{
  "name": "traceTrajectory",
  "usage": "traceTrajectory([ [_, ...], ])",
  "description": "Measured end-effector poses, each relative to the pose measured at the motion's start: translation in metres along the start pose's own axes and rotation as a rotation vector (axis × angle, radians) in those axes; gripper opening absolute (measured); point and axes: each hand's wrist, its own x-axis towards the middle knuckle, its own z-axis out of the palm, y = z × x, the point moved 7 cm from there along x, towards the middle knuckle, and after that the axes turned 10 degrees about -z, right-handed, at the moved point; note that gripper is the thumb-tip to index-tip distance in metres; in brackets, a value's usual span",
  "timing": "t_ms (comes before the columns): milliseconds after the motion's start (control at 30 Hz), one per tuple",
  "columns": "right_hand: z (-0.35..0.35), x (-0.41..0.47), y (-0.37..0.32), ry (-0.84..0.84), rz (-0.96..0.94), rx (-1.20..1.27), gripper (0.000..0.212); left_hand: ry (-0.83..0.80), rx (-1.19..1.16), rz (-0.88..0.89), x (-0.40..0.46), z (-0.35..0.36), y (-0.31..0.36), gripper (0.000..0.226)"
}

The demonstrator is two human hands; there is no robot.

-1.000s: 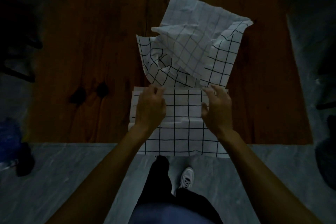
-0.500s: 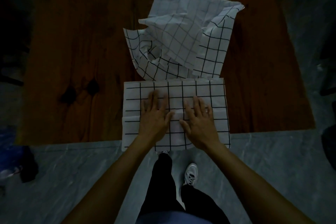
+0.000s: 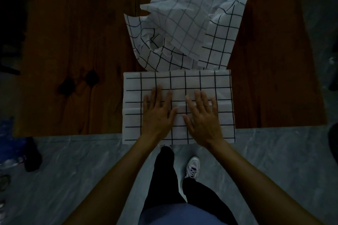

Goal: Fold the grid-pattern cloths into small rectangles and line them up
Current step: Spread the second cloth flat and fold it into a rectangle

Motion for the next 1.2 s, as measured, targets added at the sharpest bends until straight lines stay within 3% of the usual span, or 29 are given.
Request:
traceTrajectory([
  [200, 0.014, -0.014, 0.006, -0.116, 0.018, -0.021, 0.065, 0.043, -0.003, 0.012, -0.003, -0.002, 0.000, 0.065],
  [400, 0.009, -0.005, -0.006, -0.054, -0.017, 0.017, 0.059, 0.065, 0.002, 0.066, -0.012, 0.004, 0.015, 0.060],
  [500, 0.012, 0.005, -0.017, -0.059, -0.027, 0.058, 0.057, 0.003, 0.010, -0.007, -0.009, 0.009, 0.010, 0.059],
  [800, -0.002, -0.030, 0.053, -0.117, 0.104, -0.022, 0.069, 0.003, 0.066, -0.083, -0.006, -0.005, -0.040, 0.067],
  [900, -0.007, -0.026, 0.044, -0.038, 0.110, 0.025, 0.068, 0.057, 0.052, -0.080, -0.008, -0.013, -0.030, 0.067],
  [1000, -0.007, -0.012, 0.007, 0.039, -0.043, 0.070, 0.059, 0.099, -0.007, -0.016, -0.010, -0.019, -0.003, 0.064],
  [1100, 0.008, 0.004, -0.031, -0.017, -0.103, 0.136, 0.055, -0.007, -0.027, -0.032, -0.009, -0.004, 0.006, 0.063],
  [1200, 0.017, 0.004, -0.021, -0.071, -0.052, 0.075, 0.058, 0.002, 0.044, -0.049, -0.008, 0.002, -0.015, 0.065],
])
